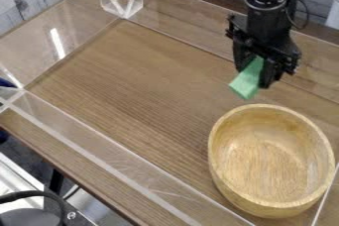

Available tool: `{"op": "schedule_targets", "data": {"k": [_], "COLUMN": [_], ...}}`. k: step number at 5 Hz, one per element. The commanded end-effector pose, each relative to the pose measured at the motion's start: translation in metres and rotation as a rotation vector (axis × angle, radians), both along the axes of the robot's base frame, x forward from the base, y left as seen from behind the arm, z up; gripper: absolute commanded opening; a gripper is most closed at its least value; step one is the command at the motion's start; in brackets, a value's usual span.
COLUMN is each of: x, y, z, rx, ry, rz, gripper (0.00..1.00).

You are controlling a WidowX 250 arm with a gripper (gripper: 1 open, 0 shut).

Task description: Put the green block in the brown bowl

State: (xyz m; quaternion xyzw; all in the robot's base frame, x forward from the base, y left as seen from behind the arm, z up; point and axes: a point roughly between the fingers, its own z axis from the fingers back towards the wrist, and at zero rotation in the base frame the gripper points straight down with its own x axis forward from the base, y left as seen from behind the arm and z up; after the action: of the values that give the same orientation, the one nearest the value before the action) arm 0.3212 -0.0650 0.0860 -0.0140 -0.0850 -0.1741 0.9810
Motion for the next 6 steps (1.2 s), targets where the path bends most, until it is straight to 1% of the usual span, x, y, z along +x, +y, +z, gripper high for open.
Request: {"op": "schedule_targets", "data": {"k": [1, 2, 3, 4, 5, 6], "x": [-0.013, -0.03, -0.049, -0.065, -0.074, -0.077], "y": [-0.015, -0.026, -0.039, -0.049, -0.056, -0.059], "z": [0.02, 0.019, 0.013, -0.001, -0.016, -0.029], "rx": [-0.021, -0.025, -0.033, -0.037, -0.043, -0.047], "ry": [-0.056, -0.043, -0.017, 0.01, 0.032, 0.052], "rz": [-0.016, -0.027, -0.038, -0.064, -0.077, -0.088], "gripper": [0.0, 0.0, 0.0, 0.0, 0.0, 0.0]}}
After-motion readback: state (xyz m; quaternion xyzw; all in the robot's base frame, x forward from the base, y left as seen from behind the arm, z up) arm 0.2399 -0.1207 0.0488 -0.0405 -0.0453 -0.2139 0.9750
